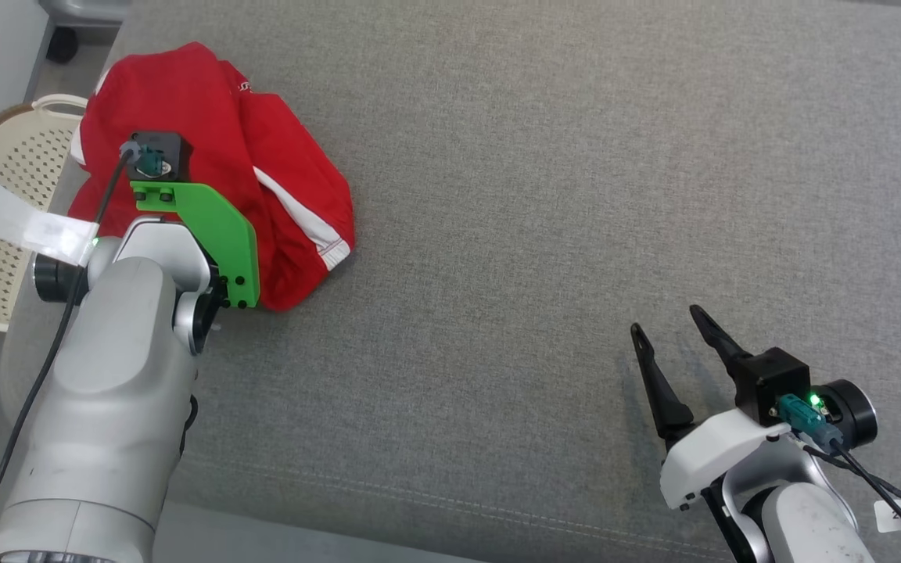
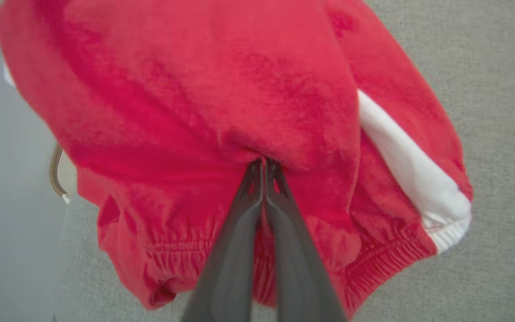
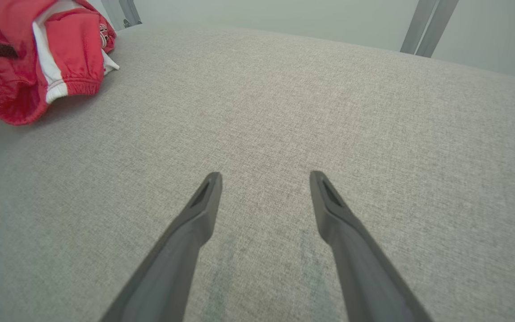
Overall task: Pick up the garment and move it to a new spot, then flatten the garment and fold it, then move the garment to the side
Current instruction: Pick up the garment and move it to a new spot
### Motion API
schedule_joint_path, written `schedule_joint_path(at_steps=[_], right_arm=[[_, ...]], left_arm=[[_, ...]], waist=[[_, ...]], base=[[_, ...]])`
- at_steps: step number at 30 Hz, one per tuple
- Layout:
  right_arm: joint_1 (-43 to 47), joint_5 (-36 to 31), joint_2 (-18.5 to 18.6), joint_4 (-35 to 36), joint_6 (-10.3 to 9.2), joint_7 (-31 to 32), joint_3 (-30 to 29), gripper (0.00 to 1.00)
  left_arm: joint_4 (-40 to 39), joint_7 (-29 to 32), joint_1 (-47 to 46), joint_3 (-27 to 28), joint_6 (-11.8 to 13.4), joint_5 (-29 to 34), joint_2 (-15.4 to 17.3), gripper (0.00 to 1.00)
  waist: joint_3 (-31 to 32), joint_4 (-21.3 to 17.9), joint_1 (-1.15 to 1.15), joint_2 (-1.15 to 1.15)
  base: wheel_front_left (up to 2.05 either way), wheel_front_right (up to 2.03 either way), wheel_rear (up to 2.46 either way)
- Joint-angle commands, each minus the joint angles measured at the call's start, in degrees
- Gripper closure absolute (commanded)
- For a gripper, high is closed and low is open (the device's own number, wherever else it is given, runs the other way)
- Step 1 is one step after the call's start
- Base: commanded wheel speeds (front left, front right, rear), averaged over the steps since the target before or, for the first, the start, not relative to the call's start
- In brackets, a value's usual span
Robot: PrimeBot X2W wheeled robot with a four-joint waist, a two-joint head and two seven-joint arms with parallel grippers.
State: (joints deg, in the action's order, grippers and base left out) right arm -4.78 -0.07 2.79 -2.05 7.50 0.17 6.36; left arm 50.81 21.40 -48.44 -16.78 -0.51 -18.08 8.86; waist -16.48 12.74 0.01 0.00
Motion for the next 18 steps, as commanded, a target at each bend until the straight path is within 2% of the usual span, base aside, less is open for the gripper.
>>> schedule_joint_path(at_steps=[1, 11, 18], right_arm=[[0.09, 0.37, 0.19, -0.27, -0.01, -0.24, 0.11, 0.00], [2.62, 3.44, 0.19, -4.04, -0.01, -1.92, 0.96, 0.00], [5.17, 6.28, 0.19, -6.79, -0.01, -2.39, 2.19, 0.00]], left_arm=[[-0.06, -0.43, -1.09, -0.08, -0.07, 0.14, 0.18, 1.00], [-3.87, -1.48, -4.14, -2.74, -2.04, 0.67, -1.60, 1.00], [-8.34, -1.64, -6.30, -4.88, -3.30, -1.23, -4.68, 1.00]], waist=[[1.19, 0.30, -0.01, 0.00], [9.39, -1.15, -0.01, 0.00], [15.68, -6.93, -0.01, 0.00]], base=[[0.00, 0.00, 0.00], [0.00, 0.00, 0.00], [0.00, 0.00, 0.00]])
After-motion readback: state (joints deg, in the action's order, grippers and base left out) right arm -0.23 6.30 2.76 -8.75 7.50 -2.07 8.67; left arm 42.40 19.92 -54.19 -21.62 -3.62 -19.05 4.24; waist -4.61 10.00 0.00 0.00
